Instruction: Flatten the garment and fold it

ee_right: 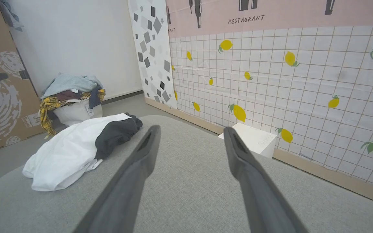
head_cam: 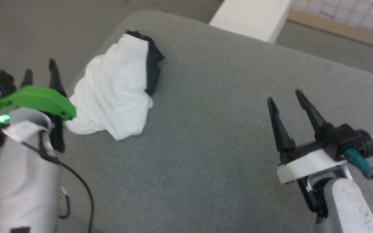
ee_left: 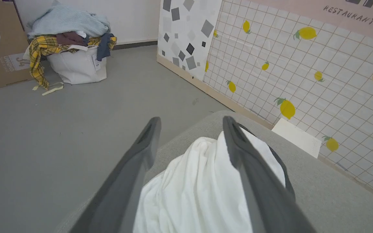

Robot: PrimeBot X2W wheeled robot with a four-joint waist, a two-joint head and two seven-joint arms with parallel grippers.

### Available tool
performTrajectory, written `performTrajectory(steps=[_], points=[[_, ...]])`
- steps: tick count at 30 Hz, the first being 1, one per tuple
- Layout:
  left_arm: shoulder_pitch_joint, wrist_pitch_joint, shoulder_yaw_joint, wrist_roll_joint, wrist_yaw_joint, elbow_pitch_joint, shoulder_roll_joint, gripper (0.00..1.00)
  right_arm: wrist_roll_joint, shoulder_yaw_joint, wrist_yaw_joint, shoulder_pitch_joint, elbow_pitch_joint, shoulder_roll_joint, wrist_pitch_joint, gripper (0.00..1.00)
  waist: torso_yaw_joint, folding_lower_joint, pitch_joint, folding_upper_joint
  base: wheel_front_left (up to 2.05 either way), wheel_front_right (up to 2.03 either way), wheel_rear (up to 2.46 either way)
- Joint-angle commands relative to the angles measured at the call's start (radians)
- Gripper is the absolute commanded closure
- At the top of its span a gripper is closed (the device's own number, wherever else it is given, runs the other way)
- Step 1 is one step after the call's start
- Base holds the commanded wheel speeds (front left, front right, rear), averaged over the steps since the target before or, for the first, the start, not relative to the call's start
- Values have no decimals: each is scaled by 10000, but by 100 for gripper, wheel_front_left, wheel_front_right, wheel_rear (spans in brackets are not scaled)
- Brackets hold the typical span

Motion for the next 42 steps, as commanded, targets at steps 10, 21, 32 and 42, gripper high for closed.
performTrajectory(steps=[10,21,32,42], points=[[-1286,2596,888,-1255,-534,1319,1618,0,142,157,-17,-924,273,-12,-453,0,-3760,-2,3603,0,0,0,0],[-25,6536,1042,-2161,577,1702,1935,0,385,-103,-17,-886,797,-12,-831,0,-4152,-2,3352,0,0,0,0],[810,4670,785,-497,1076,-74,3087,100,679,-165,-17,-377,1366,-12,-1000,0,-3715,-2,1161,0,0,0,0],[-366,913,-86,984,250,-1308,3464,100,1104,-435,-17,664,1745,-12,-1111,0,-3902,-2,-1007,0,0,0,0]])
